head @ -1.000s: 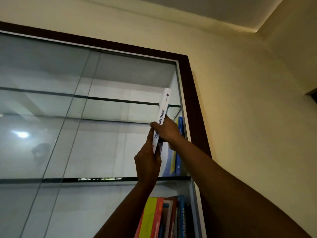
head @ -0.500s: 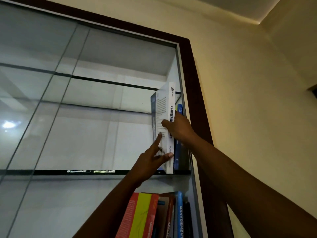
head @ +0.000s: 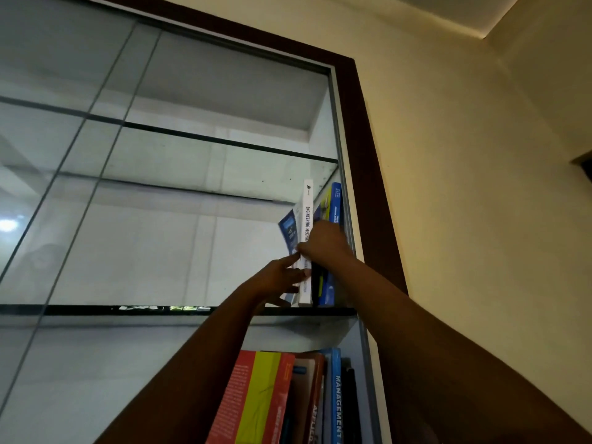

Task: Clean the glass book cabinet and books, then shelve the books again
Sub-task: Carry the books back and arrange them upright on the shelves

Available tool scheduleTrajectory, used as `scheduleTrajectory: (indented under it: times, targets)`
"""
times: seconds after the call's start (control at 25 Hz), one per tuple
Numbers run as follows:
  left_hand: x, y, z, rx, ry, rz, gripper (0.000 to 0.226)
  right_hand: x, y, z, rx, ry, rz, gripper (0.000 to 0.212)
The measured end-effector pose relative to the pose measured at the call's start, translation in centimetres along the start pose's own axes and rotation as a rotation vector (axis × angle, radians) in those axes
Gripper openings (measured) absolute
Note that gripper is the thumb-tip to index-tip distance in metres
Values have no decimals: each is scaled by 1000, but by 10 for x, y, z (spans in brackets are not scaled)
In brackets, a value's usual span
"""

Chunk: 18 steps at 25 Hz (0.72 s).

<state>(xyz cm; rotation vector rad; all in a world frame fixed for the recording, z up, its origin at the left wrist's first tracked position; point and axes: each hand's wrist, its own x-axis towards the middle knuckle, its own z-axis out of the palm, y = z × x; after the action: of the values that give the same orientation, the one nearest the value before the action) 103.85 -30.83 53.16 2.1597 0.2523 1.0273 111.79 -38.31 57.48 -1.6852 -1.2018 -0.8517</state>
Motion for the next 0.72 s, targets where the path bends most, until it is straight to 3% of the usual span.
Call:
scheduleTrajectory:
  times: [0.16, 0.28, 0.52, 0.6, 0.72]
  targets:
    - [7, -4, -1, 0, -33, 51, 50, -5, 9, -9, -117, 148, 24, 56]
    - [14, -9, -1, 1, -43, 63, 47, -2, 11, -12, -203, 131, 27, 61]
    - [16, -11, 4, 45, -32, 117, 62, -31, 26, -3, 215, 292, -32, 48]
    - [12, -12, 7, 157, -19, 155, 63, -56, 30, 2, 246, 238, -46, 43]
    - [4, -9, 8, 281, 20, 183, 60, -83, 35, 17, 116, -2, -51, 59]
